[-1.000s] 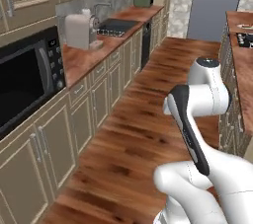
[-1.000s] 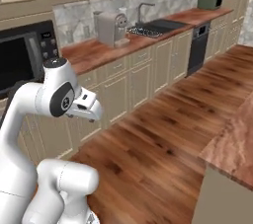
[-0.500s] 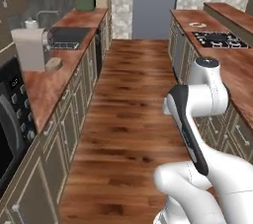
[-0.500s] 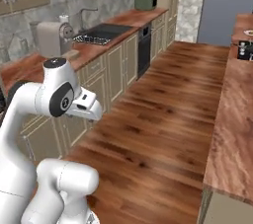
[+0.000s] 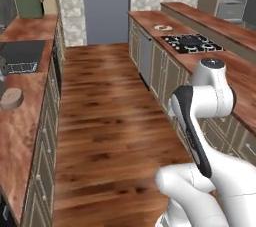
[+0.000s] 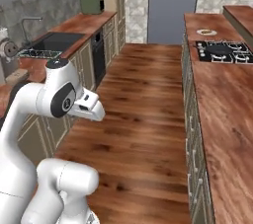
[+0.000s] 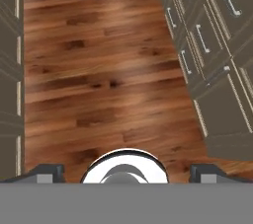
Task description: Place the cold items (mushroom and cucumber) from the fridge in one tupperware on the dining counter. Place the warm items (kebab skewer and hot dog) in the stove area in another tupperware.
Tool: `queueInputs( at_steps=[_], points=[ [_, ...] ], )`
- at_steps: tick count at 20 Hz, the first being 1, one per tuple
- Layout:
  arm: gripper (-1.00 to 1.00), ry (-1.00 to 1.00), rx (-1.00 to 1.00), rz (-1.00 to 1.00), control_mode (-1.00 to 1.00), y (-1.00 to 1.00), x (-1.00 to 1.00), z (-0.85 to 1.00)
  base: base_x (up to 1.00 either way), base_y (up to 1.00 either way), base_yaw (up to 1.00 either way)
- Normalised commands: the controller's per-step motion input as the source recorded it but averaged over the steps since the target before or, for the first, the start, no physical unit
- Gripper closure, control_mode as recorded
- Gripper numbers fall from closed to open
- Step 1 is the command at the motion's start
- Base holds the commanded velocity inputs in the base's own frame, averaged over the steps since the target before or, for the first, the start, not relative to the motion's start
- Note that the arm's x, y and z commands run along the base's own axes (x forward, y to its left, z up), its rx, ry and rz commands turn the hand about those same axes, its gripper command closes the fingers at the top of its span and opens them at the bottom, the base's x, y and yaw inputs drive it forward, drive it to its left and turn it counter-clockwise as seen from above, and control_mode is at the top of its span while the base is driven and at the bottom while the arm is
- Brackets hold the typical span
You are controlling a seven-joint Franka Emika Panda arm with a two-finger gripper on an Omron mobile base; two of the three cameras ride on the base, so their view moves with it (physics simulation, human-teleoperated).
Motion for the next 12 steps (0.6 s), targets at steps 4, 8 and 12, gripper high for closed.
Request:
queueInputs(
  at_steps=[4, 8, 12],
  points=[
    [-1.0, 0.0, 0.0, 0.0, 1.0, 0.0, 0.0, 0.0, 1.0, 0.41, -0.05],
    [-1.0, 0.0, 0.0, 0.0, 1.0, 0.0, 0.0, 0.0, 1.0, 0.2, -0.03],
    [-1.0, 0.0, 0.0, 0.0, 1.0, 0.0, 0.0, 0.0, 1.0, 0.02, -0.04]
  ],
)
